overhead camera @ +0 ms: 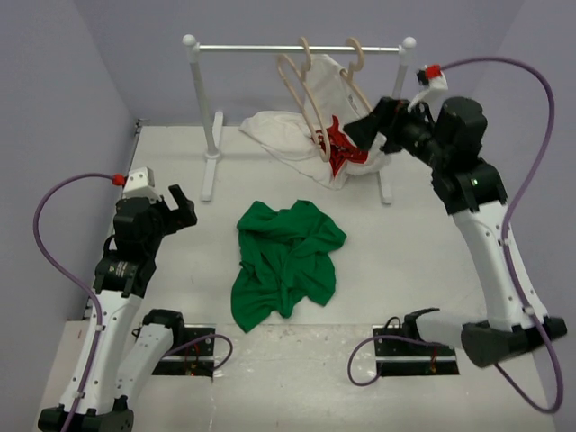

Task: Place the t-shirt on the hanger
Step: Pick up the hanger from the clothesline.

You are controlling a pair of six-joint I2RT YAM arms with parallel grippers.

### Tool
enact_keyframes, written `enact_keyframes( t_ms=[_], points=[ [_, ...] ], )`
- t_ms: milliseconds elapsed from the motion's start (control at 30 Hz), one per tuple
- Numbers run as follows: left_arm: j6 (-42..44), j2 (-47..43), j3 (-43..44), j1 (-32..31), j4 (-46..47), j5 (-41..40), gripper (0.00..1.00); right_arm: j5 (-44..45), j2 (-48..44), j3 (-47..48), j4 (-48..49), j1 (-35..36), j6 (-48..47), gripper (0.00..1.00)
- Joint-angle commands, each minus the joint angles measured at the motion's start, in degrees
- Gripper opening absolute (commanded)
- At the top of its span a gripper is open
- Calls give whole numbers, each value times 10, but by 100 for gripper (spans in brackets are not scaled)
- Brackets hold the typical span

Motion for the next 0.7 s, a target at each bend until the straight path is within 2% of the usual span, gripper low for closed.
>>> enact_keyframes(
  t_ms=[0, 100, 133, 167, 267, 400, 533, 667],
  points=[
    [4, 4, -5, -2, 24, 20, 100, 135, 155, 221, -78, 43, -91, 95],
    [5, 9, -8, -2, 27, 30, 100, 139, 279, 375, -157, 63, -124, 84],
    [6, 11, -7, -2, 27, 33, 100, 136, 315, 414, -165, 68, -128, 77],
    [7, 12, -7, -2, 28, 35, 100, 138, 338, 427, -168, 75, -134, 74],
    [8, 14, -7, -2, 28, 37, 100, 162, 364, 411, -150, 94, -156, 64],
    [8, 14, -8, -2, 28, 39, 100, 173, 380, 367, -134, 100, -162, 46],
    [9, 16, -7, -2, 29, 41, 100, 178, 375, 318, -114, 100, -160, 37],
    [10, 19, -8, -2, 29, 45, 100, 195, 369, 293, -100, 100, -162, 34]
  ],
)
